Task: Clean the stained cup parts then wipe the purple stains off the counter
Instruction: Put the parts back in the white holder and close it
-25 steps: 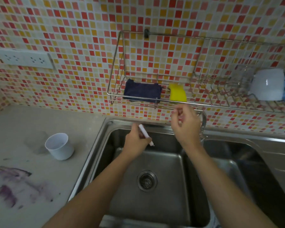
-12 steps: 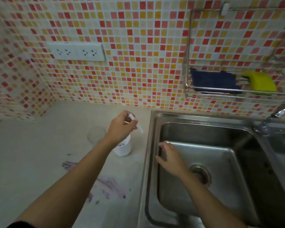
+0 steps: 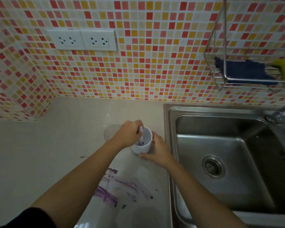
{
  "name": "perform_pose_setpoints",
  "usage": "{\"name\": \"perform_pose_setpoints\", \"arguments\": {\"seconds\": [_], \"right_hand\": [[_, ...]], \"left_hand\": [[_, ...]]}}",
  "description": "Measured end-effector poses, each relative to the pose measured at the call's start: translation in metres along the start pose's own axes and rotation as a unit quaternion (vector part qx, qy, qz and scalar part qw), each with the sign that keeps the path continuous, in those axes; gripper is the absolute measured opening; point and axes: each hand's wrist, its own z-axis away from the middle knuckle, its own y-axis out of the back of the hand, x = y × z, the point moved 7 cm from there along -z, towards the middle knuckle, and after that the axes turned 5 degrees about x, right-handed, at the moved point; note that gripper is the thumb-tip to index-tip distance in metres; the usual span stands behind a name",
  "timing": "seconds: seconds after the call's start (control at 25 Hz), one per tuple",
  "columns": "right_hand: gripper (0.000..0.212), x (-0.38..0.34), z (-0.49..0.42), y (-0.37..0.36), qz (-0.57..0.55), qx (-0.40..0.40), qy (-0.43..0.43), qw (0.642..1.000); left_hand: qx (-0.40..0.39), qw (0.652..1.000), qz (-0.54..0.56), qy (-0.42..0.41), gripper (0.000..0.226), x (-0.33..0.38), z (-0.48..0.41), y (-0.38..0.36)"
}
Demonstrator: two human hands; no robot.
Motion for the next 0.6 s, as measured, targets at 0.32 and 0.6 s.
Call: {"name": "perform_pose_setpoints", "arguments": {"seconds": [0.32,0.6], "right_hand": [[0.09,0.0,-0.005,-0.008,-0.021,-0.011,-0.003,1.0],[0.095,-0.001,-0.004,-0.008,-0.039,0.005,-0.013,0.999]], "left_hand": [[-0.087,0.992,-0.086,-0.031,0.025,0.005,0.0,-0.017],[-0.044,0.994,0.089,0.032,0.049,-0.022,0.002,0.024]]}}
